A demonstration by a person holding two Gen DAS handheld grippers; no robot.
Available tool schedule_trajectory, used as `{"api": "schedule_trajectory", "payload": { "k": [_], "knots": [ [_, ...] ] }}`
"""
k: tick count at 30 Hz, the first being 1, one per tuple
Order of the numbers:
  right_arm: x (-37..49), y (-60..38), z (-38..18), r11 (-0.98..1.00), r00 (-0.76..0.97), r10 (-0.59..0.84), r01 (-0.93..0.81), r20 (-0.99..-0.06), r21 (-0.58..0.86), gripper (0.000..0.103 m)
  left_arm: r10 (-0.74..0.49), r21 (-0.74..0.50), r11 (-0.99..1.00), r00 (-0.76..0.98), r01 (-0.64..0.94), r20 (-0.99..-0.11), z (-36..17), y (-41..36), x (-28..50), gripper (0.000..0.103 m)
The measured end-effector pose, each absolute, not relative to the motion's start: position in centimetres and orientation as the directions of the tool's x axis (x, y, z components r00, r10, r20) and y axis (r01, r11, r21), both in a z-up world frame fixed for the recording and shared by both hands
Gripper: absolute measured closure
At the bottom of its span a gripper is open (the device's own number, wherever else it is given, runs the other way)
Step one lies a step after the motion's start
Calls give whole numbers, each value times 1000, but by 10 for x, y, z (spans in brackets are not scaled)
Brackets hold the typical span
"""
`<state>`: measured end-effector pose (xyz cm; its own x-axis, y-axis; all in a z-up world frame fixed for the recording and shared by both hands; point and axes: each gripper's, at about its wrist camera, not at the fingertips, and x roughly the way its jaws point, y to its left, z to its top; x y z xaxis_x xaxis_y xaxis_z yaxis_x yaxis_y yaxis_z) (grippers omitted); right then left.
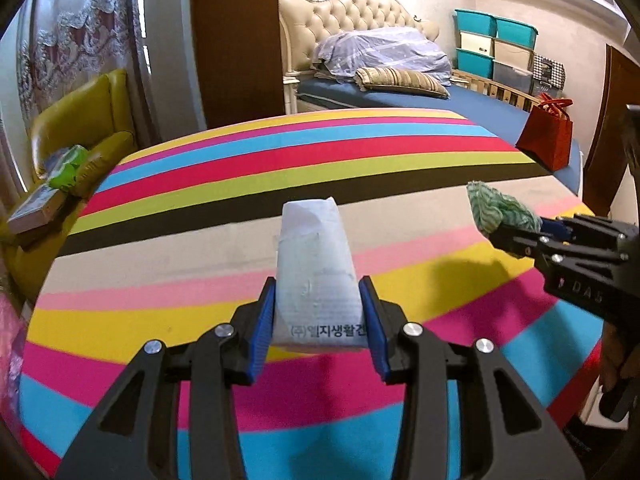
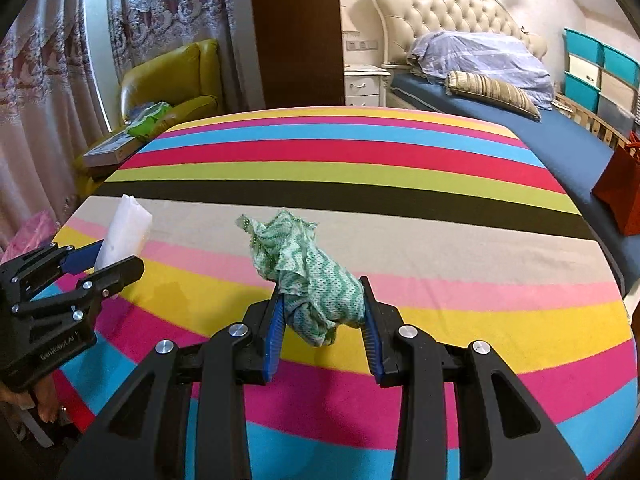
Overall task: Collect trash
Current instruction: 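Carry the green cloth and white tube with both tools over the pink bin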
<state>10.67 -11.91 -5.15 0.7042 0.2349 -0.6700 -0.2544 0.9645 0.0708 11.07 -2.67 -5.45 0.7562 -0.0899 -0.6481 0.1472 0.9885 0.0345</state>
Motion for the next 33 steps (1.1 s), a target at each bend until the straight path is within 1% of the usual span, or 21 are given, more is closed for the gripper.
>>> {"api": "schedule_trajectory", "payload": {
  "k": [4,12,33],
  "knots": [
    [97,-107,-50,956,700,258,-283,-665,73,69,-88,8,993,756,122,-649,-55,-10,94,63],
    [82,-87,-55,943,686,283,-327,-670,63,69,-59,19,996,774,91,-630,-51,8,68,63],
    [69,-49,-58,899,661,336,-437,-672,19,69,13,13,1000,780,-6,-626,-53,66,34,63]
  ]
}}
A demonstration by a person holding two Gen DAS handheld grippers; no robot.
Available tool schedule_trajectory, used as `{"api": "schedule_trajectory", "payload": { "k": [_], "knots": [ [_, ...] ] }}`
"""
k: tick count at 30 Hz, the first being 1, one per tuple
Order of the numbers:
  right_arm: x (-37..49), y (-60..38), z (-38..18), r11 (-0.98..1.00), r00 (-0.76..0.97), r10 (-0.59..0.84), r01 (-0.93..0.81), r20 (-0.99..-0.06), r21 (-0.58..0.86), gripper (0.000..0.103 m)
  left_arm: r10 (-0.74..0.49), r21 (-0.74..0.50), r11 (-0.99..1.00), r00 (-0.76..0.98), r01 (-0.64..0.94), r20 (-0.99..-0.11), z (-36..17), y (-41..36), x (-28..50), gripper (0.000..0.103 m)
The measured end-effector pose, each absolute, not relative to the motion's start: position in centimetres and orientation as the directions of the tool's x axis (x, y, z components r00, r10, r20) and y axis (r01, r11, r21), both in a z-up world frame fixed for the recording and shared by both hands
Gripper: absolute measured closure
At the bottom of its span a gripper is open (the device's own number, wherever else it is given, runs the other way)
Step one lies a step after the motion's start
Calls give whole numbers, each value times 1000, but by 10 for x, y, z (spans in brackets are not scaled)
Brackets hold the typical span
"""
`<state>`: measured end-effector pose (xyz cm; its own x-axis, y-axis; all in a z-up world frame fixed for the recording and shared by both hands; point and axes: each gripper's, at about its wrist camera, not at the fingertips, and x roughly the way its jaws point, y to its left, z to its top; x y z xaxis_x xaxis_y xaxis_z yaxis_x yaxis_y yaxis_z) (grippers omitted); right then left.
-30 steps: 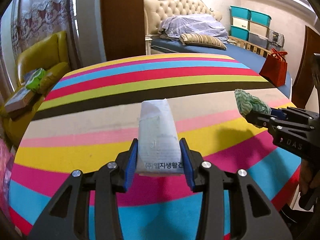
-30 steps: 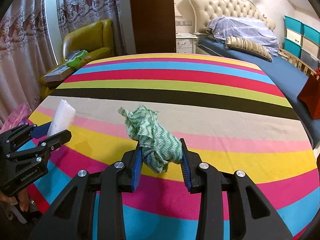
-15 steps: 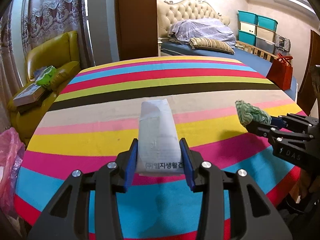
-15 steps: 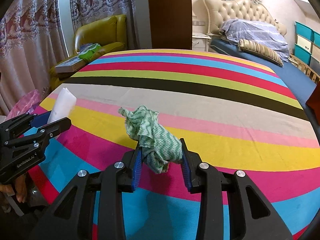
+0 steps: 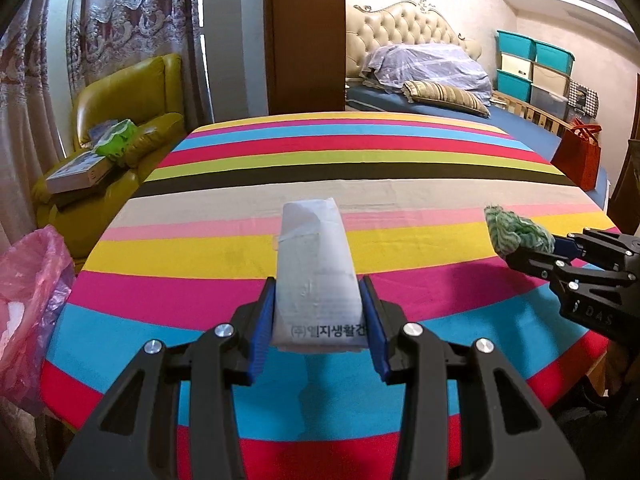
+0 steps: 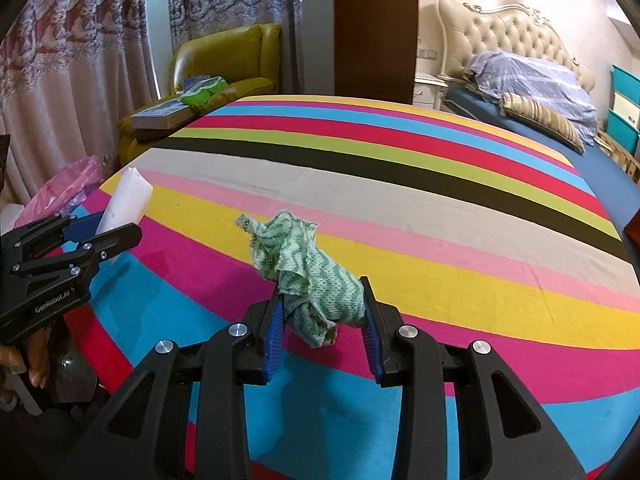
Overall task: Collect trash
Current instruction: 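Carry the green cloth and white tube with both tools over the pink bin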
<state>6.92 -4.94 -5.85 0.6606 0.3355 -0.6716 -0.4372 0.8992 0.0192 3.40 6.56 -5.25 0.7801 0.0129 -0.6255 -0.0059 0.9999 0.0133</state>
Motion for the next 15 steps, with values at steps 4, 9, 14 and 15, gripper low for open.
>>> {"api": "schedule_trajectory", "payload": {
  "k": [4,9,14,15],
  "knots": [
    [68,-39,-56,883,656,347,-469,-670,-2,69,29,14,1000,781,-25,-624,-53,78,26,63],
    [66,-22,-53,854,645,364,-519,-672,-36,69,57,22,998,777,-56,-626,-53,91,20,63],
    [65,0,-48,818,629,386,-571,-675,-64,69,88,29,996,779,-90,-621,-50,108,7,63],
    [66,5,-47,810,624,392,-582,-676,-68,69,100,34,994,780,-101,-618,-50,113,5,63]
  ]
}}
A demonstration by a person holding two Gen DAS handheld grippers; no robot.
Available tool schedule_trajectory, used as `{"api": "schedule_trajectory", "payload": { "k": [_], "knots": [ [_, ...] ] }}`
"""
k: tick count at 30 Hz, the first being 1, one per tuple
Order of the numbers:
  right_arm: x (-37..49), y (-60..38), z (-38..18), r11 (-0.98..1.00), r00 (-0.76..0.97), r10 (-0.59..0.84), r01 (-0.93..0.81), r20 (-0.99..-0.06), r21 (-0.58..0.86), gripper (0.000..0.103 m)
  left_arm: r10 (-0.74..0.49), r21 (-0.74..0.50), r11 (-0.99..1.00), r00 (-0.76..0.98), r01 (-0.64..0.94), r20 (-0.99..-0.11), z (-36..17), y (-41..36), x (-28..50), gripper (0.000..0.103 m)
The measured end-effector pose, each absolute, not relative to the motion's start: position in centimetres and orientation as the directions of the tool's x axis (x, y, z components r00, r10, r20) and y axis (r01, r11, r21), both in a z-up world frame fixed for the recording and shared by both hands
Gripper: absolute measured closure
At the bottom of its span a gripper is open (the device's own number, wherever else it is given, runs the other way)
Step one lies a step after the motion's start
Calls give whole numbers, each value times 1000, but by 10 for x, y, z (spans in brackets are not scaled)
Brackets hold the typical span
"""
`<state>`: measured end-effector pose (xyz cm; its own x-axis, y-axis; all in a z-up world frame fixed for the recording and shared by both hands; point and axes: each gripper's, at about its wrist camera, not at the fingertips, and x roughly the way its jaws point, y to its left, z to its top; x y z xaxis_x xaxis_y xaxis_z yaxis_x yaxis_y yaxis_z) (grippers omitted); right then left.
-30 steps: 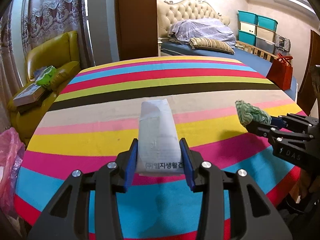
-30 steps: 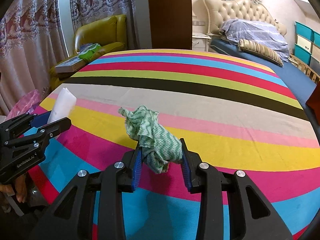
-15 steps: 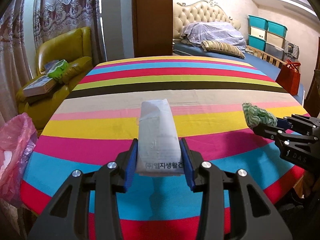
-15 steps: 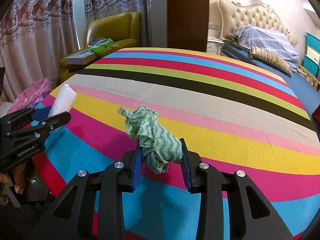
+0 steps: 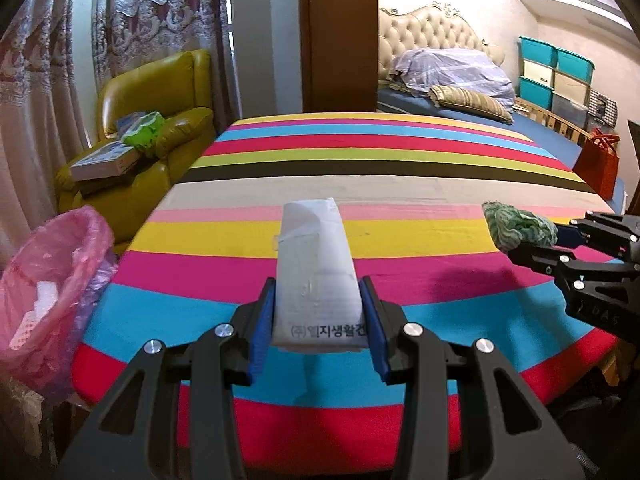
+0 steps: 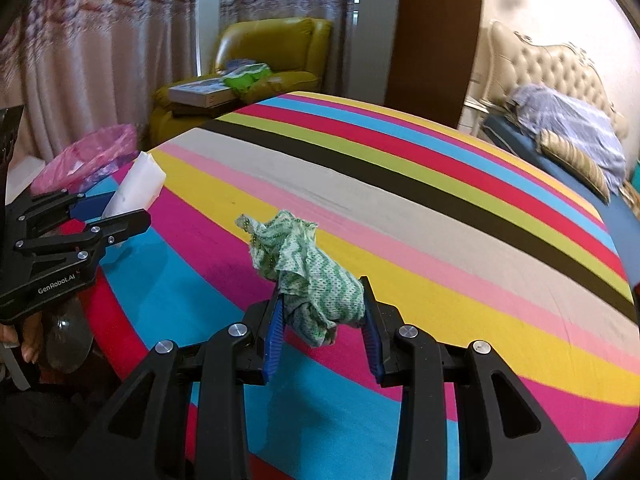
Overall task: Collect trash
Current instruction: 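Carry the green cloth and white tube with both tools over the pink bin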
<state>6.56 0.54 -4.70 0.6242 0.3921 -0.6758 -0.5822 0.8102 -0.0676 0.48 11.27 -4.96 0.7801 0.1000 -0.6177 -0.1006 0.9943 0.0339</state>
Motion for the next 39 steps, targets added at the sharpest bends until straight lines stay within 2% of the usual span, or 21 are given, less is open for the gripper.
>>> {"api": "schedule_trajectory", "payload": {
  "k": [17,22,26,30,39],
  "knots": [
    [69,103,-38,673,520,482,-735,-705,-82,69,236,33,965,810,-259,-537,-13,184,-42,63],
    [67,143,-28,609,482,518,-788,-707,-91,69,287,9,944,806,-330,-518,3,229,-65,63],
    [64,178,-20,546,443,553,-832,-706,-95,69,318,-21,923,790,-385,-524,15,276,-85,63],
    [62,220,-9,481,387,603,-874,-698,-70,69,395,23,890,746,-455,-536,21,317,-102,63],
    [55,316,15,391,306,679,-920,-668,-23,67,424,-18,855,718,-518,-552,28,397,-120,63]
  ]
}}
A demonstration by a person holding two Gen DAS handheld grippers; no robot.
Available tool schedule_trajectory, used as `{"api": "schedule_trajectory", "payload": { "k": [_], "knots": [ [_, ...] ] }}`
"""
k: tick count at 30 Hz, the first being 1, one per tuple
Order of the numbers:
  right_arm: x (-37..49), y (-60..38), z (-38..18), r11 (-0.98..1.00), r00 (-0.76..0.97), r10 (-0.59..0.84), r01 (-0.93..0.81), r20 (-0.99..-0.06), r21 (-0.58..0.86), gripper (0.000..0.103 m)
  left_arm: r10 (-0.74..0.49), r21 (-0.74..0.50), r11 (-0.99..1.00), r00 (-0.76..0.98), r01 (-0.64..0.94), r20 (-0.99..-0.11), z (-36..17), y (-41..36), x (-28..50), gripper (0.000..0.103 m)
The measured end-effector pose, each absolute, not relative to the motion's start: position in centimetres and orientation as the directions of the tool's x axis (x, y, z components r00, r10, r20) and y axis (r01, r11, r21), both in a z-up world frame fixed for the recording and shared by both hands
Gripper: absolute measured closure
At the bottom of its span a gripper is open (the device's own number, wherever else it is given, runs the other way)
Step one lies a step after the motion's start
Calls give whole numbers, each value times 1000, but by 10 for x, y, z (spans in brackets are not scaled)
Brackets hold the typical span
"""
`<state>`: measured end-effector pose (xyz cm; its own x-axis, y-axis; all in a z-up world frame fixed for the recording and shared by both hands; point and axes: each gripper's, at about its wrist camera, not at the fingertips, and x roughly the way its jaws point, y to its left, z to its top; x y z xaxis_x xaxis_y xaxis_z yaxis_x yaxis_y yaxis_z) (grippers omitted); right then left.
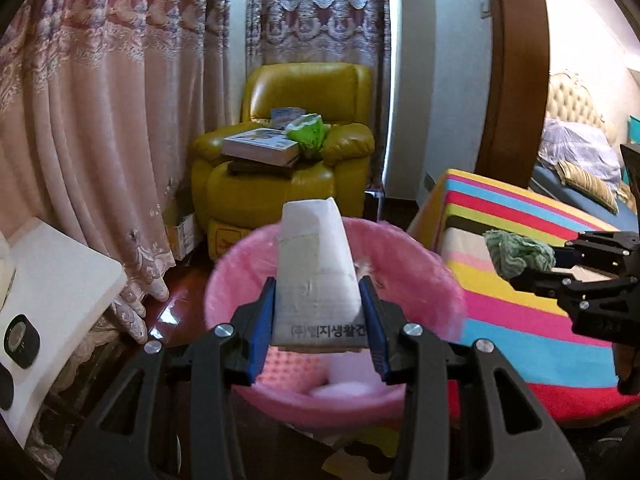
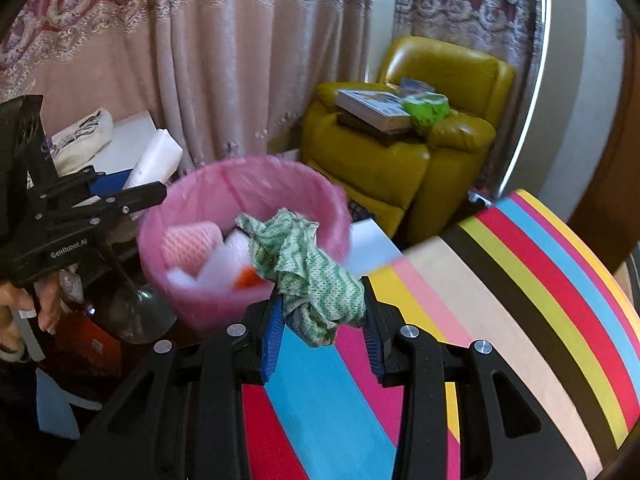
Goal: Collect trash
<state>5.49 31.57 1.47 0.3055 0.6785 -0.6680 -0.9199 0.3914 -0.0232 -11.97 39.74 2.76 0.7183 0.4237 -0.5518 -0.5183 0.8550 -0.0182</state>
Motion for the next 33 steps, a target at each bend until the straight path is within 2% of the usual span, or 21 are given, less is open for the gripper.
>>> {"api": "schedule_trajectory", "payload": {
  "k": [6,8,9,10,11,12,16,18,25,28,33],
  "knots": [
    [69,369,16,373,287,690,-928,-665,-13,66,416,-31,851,709,-524,-569,35,437,-102,63],
    [71,383,17,365,285,705,-931,-650,-11,57,403,-47,852,712,-521,-575,36,448,-95,61],
    [72,389,16,356,278,712,-935,-645,-10,49,407,-50,849,711,-526,-574,37,452,-90,60],
    [74,392,18,350,273,724,-937,-633,-4,37,419,-54,839,706,-542,-570,39,456,-88,46],
    [75,392,20,348,270,736,-938,-621,4,32,428,-63,831,707,-553,-563,41,458,-88,39],
    [77,390,23,341,258,751,-940,-608,22,32,430,-76,828,716,-556,-550,44,460,-89,29],
    [86,367,42,349,256,795,-934,-550,71,32,487,-57,815,734,-577,-473,61,452,-105,10],
    [87,352,51,367,274,804,-927,-527,77,32,522,-30,803,726,-596,-449,66,443,-113,5],
    [71,295,93,405,328,813,-912,-481,64,18,610,96,771,688,-629,-393,92,393,-143,4],
    [60,272,103,391,317,833,-917,-454,75,18,631,111,757,677,-644,-379,100,371,-156,4],
    [39,248,87,397,329,818,-917,-472,49,18,612,97,768,679,-633,-405,89,338,-173,4]
  ]
}}
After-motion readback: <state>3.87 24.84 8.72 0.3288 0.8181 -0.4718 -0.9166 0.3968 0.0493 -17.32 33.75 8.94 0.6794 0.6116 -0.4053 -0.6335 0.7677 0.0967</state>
